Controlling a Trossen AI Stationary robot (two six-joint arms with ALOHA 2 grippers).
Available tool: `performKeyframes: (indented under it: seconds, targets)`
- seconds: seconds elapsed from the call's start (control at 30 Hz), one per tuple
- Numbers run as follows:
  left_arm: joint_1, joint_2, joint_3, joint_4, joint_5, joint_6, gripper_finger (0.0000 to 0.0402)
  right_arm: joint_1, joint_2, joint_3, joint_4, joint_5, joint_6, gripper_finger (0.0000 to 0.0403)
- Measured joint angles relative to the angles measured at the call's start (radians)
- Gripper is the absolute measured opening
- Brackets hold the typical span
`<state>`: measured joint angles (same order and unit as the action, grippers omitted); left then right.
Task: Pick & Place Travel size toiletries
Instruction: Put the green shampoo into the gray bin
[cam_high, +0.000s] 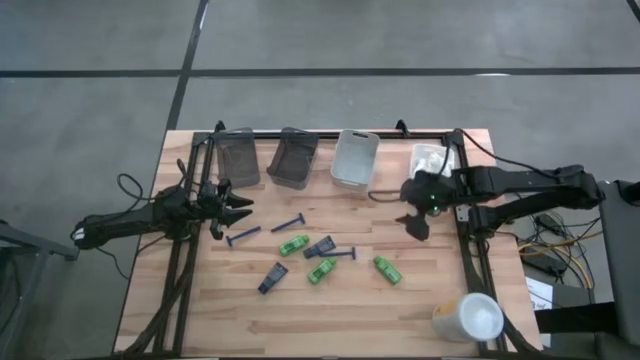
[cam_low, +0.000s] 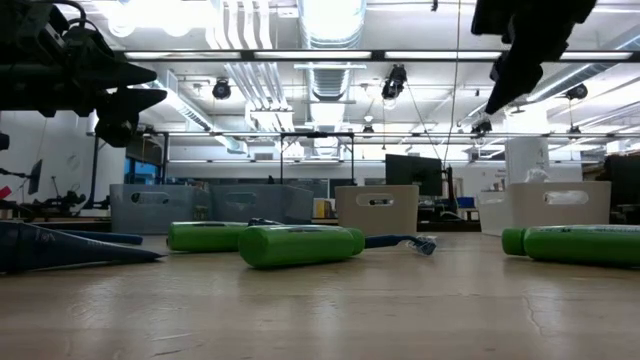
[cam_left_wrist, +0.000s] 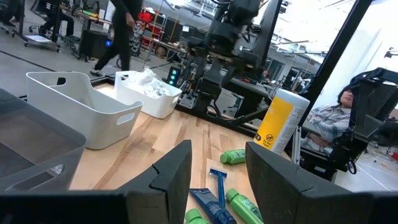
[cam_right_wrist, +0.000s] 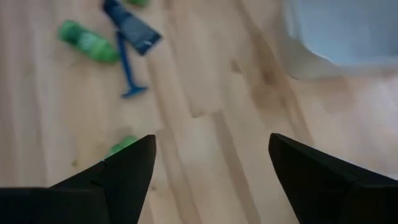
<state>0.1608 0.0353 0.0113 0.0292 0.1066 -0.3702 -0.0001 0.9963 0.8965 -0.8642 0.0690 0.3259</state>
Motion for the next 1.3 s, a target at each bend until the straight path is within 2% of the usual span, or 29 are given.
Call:
performKeyframes:
  seconds: [0.17,0.37,0.5,0.7,1.0,1.17,1.3]
  targets:
    - [0.001,0.000,0.000,0.000,0.000,0.000,0.0156,0.093,0.000,-0.064,0.113,-0.003,-0.041,0.0287]
    - [0.001,0.000,0.000,0.000,0.000,0.000,0.0156,0.173,0.000,-0.186,0.370,-0.099,-0.045,0.0257]
    - [0.001,0.000,0.000,0.000,0.000,0.000,0.0156,0.199,0.005,-0.261,0.455,-0.129,0.143,0.0238]
    - [0.000,0.000,0.000,0.000,0.000,0.000,0.0156,0.246,0.043,-0.316,0.457,-0.130,0.430,0.0221]
    - [0.000,0.000,0.000,0.000,0.000,0.000,0.0156,0.310,0.199,-0.263,0.456,-0.126,0.513,0.0230]
    - [0.000,0.000,0.000,0.000,0.000,0.000,0.0156,0.342,0.299,-0.178,0.449,-0.152,0.464,0.0232]
    - [-0.001,0.000,0.000,0.000,0.000,0.000,0.0156,0.352,0.374,-0.102,0.349,-0.201,0.427,0.0223]
